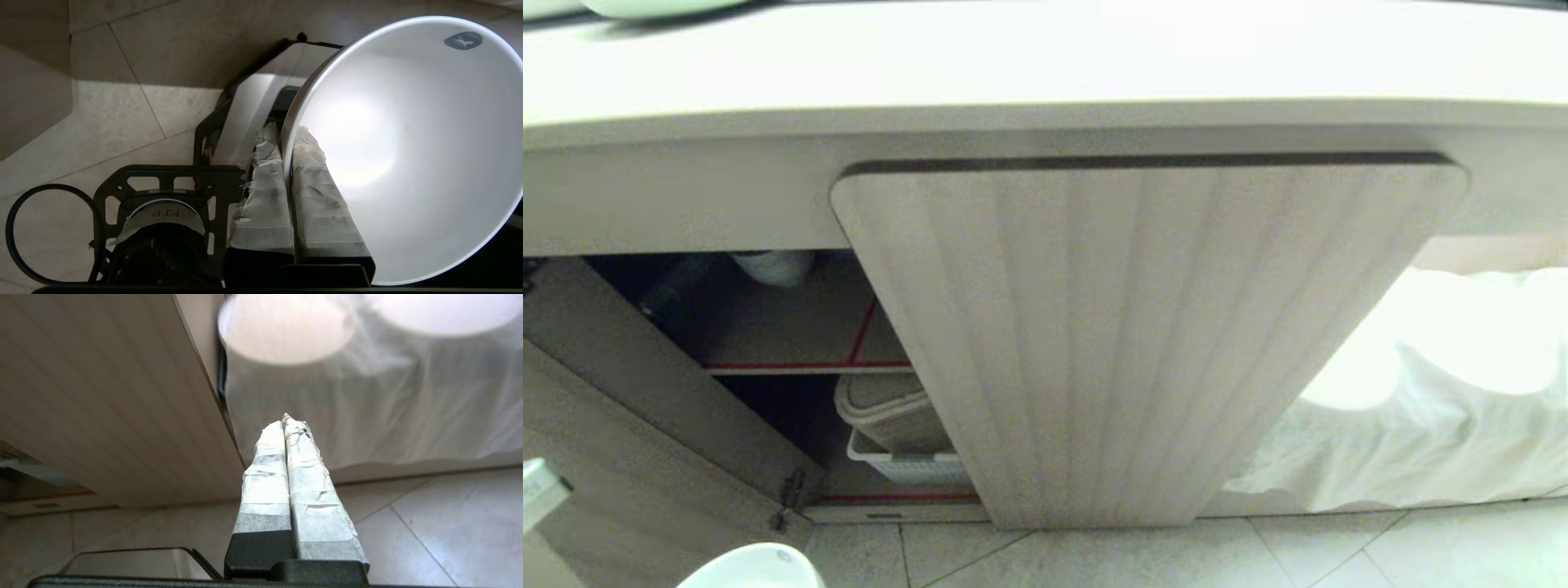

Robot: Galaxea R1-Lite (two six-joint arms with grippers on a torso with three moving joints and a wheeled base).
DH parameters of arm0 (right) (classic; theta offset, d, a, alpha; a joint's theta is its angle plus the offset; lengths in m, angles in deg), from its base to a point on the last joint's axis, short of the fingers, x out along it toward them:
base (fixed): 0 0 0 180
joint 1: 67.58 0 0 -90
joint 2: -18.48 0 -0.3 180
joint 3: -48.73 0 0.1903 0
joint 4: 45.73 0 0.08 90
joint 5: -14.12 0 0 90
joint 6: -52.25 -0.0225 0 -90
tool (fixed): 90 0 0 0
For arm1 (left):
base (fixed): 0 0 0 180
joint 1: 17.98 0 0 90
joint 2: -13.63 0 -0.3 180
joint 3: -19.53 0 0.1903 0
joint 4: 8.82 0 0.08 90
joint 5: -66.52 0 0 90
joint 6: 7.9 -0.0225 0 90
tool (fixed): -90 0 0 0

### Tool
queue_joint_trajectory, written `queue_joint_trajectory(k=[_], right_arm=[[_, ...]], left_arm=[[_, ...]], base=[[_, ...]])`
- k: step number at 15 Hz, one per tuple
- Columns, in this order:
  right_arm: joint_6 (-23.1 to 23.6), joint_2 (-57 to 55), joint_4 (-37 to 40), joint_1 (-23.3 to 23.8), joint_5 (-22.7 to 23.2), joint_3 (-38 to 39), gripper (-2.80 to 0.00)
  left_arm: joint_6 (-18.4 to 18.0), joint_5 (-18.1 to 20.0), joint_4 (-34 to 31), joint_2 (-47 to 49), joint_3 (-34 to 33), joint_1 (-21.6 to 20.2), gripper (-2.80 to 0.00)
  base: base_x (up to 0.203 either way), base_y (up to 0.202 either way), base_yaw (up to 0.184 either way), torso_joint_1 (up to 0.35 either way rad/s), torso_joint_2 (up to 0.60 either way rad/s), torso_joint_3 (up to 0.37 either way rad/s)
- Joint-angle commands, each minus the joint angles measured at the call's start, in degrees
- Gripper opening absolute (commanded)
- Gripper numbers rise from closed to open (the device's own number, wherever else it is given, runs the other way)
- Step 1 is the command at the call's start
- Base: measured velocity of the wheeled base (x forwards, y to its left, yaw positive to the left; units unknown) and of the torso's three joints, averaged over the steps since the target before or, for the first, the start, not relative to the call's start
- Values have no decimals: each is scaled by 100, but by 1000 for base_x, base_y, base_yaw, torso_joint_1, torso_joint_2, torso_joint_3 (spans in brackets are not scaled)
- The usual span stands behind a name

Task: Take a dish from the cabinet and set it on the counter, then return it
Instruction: Place it on the table

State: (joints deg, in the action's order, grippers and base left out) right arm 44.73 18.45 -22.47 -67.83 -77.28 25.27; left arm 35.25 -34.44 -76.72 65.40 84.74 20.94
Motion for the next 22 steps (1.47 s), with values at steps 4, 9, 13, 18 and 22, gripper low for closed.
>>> queue_joint_trajectory(k=[4,9,13,18,22], right_arm=[[-4,2,11,-2,0,1,-280],[-4,2,11,-2,0,1,-280],[-4,2,11,-2,0,1,-280],[-4,2,11,-2,0,1,-280],[-4,2,11,-2,0,1,-280]], left_arm=[[26,-11,-20,9,0,1,-280],[26,-11,32,27,17,2,-280],[26,-11,32,27,17,2,-280],[26,-11,94,137,53,2,-280],[26,-3,191,203,88,11,-280]], base=[[0,0,0,197,-440,-173],[0,0,0,144,-482,-216],[0,0,0,379,-483,-237],[0,0,0,285,-525,-247],[0,0,0,290,-552,-269]])
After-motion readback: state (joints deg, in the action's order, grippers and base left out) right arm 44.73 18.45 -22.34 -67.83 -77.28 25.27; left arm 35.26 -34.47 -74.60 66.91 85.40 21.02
